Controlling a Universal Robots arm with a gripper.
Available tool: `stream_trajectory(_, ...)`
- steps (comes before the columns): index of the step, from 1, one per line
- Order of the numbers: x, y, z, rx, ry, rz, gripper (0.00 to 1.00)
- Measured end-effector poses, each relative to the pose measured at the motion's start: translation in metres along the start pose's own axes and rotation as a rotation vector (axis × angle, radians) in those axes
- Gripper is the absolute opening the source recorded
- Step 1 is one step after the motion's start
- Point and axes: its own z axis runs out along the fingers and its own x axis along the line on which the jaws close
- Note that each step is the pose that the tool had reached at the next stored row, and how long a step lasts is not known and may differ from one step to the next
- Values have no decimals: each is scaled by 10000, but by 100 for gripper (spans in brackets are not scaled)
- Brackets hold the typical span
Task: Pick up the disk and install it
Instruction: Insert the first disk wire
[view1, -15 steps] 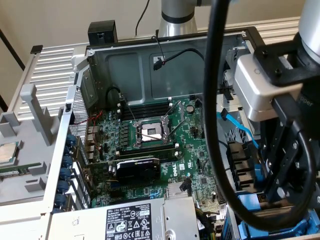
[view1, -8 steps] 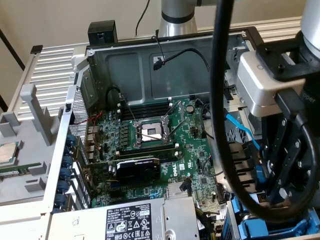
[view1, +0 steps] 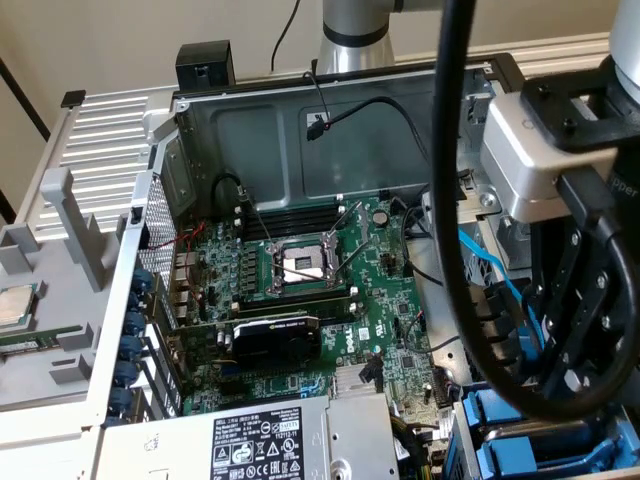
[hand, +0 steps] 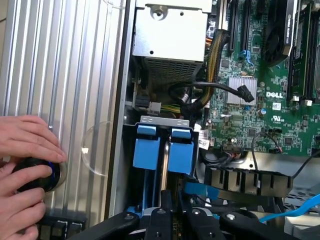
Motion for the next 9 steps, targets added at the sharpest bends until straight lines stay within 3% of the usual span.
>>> stream_trajectory(9, -23, -63, -3, -7, -8, 386, 17)
